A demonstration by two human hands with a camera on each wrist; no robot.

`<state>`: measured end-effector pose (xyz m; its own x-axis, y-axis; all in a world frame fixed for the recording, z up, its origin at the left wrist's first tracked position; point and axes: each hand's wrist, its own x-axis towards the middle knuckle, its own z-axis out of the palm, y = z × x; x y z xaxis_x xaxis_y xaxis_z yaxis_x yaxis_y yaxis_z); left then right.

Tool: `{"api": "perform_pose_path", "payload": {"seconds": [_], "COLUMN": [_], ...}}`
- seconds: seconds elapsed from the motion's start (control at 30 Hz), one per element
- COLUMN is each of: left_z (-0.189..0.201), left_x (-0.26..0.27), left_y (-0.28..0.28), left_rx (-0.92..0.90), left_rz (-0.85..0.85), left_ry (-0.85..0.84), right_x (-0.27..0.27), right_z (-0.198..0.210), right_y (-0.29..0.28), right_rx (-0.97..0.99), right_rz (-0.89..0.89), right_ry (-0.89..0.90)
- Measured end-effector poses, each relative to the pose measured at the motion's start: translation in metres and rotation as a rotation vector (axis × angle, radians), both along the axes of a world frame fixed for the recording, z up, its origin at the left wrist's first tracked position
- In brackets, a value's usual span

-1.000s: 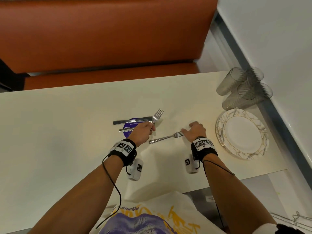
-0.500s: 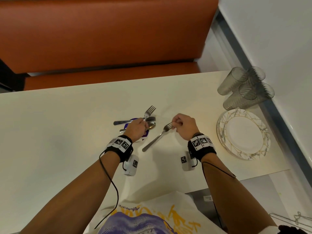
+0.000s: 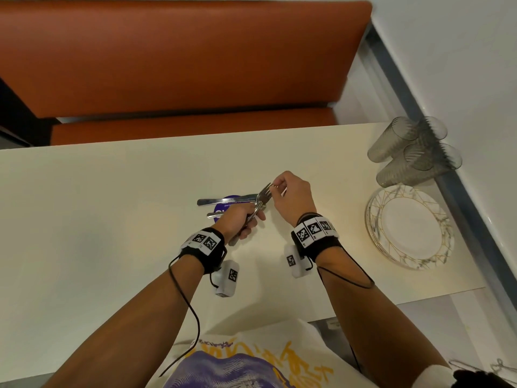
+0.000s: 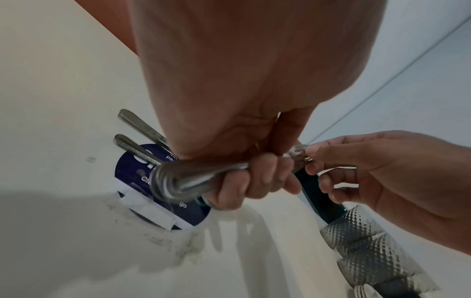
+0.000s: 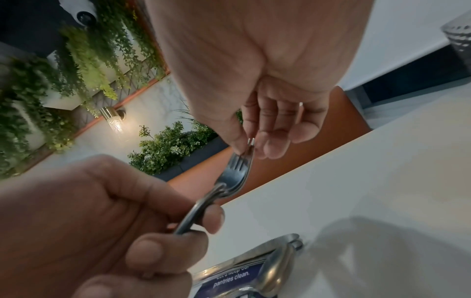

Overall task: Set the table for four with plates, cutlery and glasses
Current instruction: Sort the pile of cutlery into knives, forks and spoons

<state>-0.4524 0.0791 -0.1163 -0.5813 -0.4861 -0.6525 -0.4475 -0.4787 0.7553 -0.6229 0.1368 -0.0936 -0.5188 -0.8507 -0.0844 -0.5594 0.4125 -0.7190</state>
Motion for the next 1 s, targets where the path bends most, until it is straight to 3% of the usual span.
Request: {"api": "perform_pose_path", "payload": {"seconds": [0.33, 0.47, 0.63, 0.7, 0.8, 1.0], "left_z": [0.009, -0.001, -0.027, -0.038, -0.052, -0.067], "left_x": [0.010, 0.020, 0.056, 0.064, 0.070, 0.074], "left_y": [-0.003, -0.010, -0.018, -0.021, -0.021, -0.019], "left_rx": [0.011, -0.365, -0.644, -0.727, -0.853, -0.875], "left_rz": [-0.007, -0.158, -0.068, -0.079, -0.142, -0.124], "left_ry": [-0.003, -0.171, -0.245, -0.264, -0.420, -0.448], "right_x": [0.004, 0.005, 0.009, 0.016, 0.029, 0.044], "right_z": [-0.011, -0.022, -0.038, -0.049, -0.071, -0.093], "right_y": [-0.011, -0.008, 0.006, 0.011, 0.015, 0.011], "right_rx": [0.065, 0.084, 0.112, 0.153, 0.205, 0.269], "right_rz": [0.025, -0.071, -0.234, -0.264, -0.316, -0.397], "right_ry": [-0.139, -0.161, -0.280, -0.344, -0.408, -0.457]}}
